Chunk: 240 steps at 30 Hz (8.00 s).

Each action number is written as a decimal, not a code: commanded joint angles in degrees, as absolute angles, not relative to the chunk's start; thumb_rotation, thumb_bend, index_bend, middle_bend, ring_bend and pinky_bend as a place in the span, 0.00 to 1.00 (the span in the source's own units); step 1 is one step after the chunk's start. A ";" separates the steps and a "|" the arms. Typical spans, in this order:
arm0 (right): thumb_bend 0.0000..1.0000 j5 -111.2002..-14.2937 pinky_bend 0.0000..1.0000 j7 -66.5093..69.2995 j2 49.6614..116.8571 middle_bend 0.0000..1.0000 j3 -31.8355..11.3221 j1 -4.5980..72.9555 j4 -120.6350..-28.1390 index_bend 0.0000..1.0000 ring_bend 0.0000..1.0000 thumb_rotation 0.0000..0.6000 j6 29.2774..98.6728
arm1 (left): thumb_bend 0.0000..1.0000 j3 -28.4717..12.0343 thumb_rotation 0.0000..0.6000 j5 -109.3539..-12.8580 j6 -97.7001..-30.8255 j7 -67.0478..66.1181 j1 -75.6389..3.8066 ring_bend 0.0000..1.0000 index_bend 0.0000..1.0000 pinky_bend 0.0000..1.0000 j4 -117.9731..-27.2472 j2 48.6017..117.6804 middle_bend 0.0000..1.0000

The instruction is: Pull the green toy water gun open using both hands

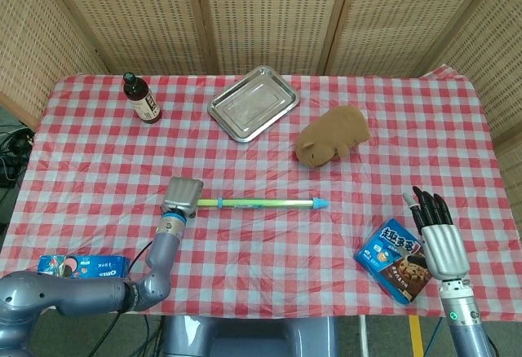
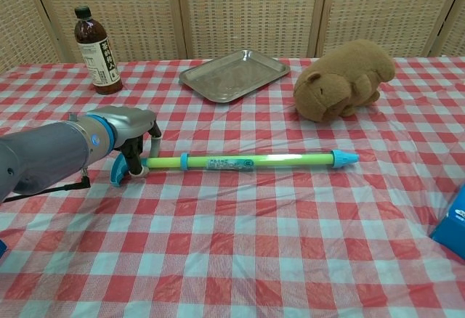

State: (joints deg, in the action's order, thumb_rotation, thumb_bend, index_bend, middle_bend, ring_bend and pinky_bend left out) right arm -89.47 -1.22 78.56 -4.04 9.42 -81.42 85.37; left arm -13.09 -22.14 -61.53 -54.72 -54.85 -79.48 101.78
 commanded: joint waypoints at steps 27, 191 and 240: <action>0.11 -89.91 0.00 -2.61 78.10 0.00 -4.54 10.46 -83.94 0.00 0.00 1.00 84.74 | 0.64 -17.12 1.00 -29.40 -70.58 -46.72 -50.65 0.90 0.86 0.79 -95.21 91.91 0.94; 0.47 -59.38 0.68 -36.85 83.54 1.00 -15.58 29.52 -98.00 0.69 1.00 1.00 80.37 | 0.63 -12.43 1.00 -32.10 -72.03 -34.01 -43.81 0.90 0.86 0.79 -106.84 68.90 0.94; 0.05 -74.10 0.00 -17.18 79.35 0.00 -4.68 21.34 -92.51 0.00 0.00 1.00 81.14 | 0.26 -0.15 1.00 -68.94 -84.02 -18.02 -24.27 0.00 0.00 0.00 -104.19 69.82 0.00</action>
